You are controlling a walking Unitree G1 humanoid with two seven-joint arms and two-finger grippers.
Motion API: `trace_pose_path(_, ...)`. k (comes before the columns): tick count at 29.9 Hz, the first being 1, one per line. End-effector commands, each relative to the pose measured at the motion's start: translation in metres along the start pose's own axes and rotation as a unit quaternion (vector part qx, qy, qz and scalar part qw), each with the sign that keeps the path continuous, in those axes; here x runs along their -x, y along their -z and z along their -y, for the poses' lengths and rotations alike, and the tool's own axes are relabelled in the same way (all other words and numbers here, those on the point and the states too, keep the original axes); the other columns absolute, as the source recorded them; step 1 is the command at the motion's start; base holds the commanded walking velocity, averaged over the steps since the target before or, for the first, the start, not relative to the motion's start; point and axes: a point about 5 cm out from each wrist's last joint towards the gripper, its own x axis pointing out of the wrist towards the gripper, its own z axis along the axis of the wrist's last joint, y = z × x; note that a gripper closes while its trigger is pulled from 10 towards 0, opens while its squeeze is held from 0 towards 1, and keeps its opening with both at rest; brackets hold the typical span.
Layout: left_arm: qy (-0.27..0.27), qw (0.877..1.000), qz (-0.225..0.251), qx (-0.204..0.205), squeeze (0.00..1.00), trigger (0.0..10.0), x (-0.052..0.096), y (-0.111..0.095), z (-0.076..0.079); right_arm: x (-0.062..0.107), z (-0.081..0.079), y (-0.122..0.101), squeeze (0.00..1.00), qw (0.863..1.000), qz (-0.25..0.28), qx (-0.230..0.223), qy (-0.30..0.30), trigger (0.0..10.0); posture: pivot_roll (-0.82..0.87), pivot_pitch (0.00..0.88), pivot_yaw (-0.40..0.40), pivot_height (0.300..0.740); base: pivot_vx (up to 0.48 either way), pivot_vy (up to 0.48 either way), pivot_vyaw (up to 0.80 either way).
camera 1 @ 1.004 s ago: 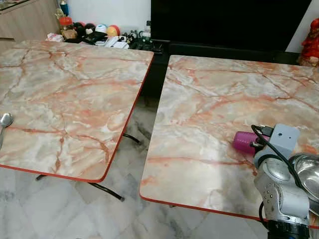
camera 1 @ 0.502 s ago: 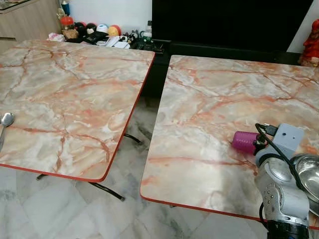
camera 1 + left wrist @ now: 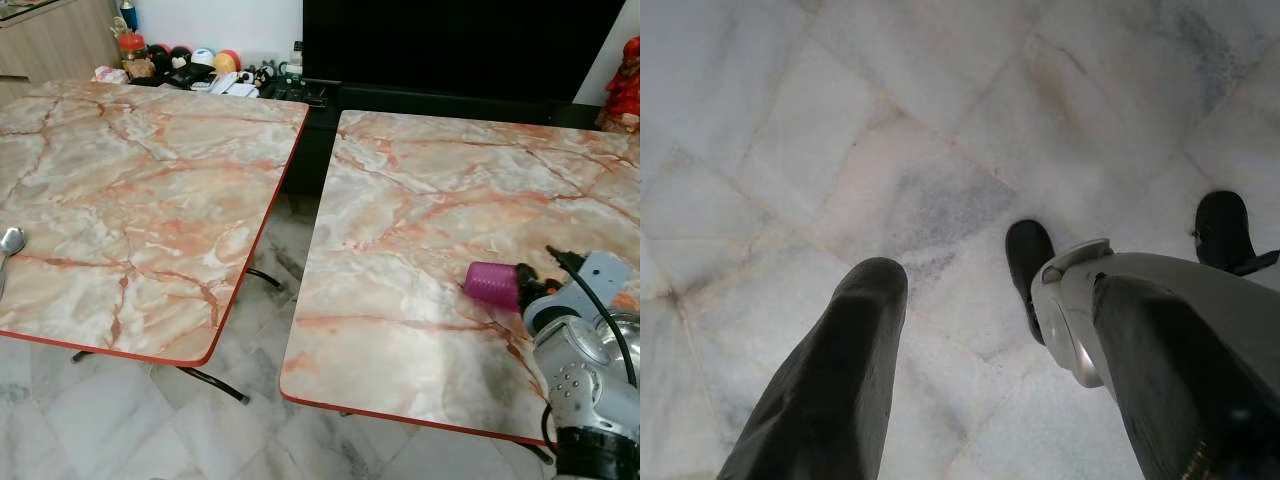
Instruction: Setting the table
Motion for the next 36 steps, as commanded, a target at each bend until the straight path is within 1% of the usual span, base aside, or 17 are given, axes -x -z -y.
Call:
trace_pose_path(1,-0.002,1.0,-0.007,0.007,0.0,10.0,0.002,0.006,-0.002,-0.002,0.001,-0.005,0.0,1.0,0.006,-0.007,-0.012,10.0,-0.05,0.123,-0.009,0.74,0.0,0.0,0.0)
trace_pose_path(3,-0.003,1.0,-0.005,0.007,0.0,10.0,0.002,0.005,-0.004,-0.005,0.005,-0.009,0.0,1.0,0.01,-0.001,-0.009,10.0,-0.05,0.125,-0.007,0.74,0.0,0.0,0.0)
trace_pose_path(6,-0.004,1.0,-0.005,0.005,0.0,10.0,0.002,0.005,-0.005,-0.006,0.007,-0.013,0.0,1.0,0.013,0.0,-0.01,10.0,-0.04,0.126,-0.002,0.74,0.0,0.0,0.0)
trace_pose_path(10,-0.004,1.0,-0.004,0.004,0.0,10.0,0.002,0.004,-0.006,-0.007,0.009,-0.012,0.0,1.0,0.01,-0.002,-0.01,10.0,-0.04,0.125,-0.001,0.74,0.0,0.0,0.0)
trace_pose_path(16,-0.001,1.0,-0.003,-0.002,0.0,10.0,0.002,0.003,-0.006,-0.006,0.013,-0.001,0.0,1.0,-0.016,-0.015,-0.006,10.0,-0.04,0.126,0.001,0.74,0.0,0.0,0.0)
trace_pose_path(25,0.0,1.0,-0.003,-0.005,0.0,10.0,0.002,0.002,-0.006,-0.006,0.015,0.008,0.0,0.998,-0.039,-0.047,0.003,10.0,-0.04,0.126,0.001,0.74,0.0,0.0,0.0)
trace_pose_path(27,0.0,1.0,-0.003,-0.005,0.0,10.0,0.002,0.002,-0.006,-0.006,0.016,0.011,0.0,0.998,-0.045,-0.047,0.007,10.0,-0.04,0.126,0.001,0.74,0.0,0.0,0.0)
trace_pose_path(28,0.0,1.0,-0.004,-0.005,0.0,10.0,0.002,0.002,-0.006,-0.006,0.016,0.012,0.0,0.998,-0.048,-0.049,0.006,9.7,-0.04,0.126,0.001,0.74,0.0,0.0,0.0)
trace_pose_path(29,0.0,1.0,-0.004,-0.005,0.0,10.0,0.002,0.002,-0.006,-0.005,0.015,0.013,0.0,0.997,-0.05,-0.051,0.005,5.8,-0.04,0.127,0.0,0.74,0.0,0.0,0.0)
trace_pose_path(30,0.0,1.0,-0.004,-0.005,0.0,10.0,0.002,0.002,-0.006,-0.005,0.015,0.013,0.0,0.997,-0.05,-0.051,0.005,5.8,-0.04,0.127,0.0,0.74,0.0,0.0,0.0)
trace_pose_path(31,0.001,1.0,-0.005,-0.006,0.0,10.0,0.002,0.002,-0.005,-0.005,0.015,0.016,0.0,0.997,-0.057,-0.06,0.008,0.0,-0.04,0.127,0.0,0.74,0.0,0.0,0.0)
trace_pose_path(36,0.001,1.0,-0.006,-0.006,0.0,10.0,0.001,0.002,-0.005,-0.004,0.014,0.021,0.0,0.996,-0.067,-0.064,0.007,0.0,-0.04,0.128,-0.001,0.74,0.0,0.0,0.0)
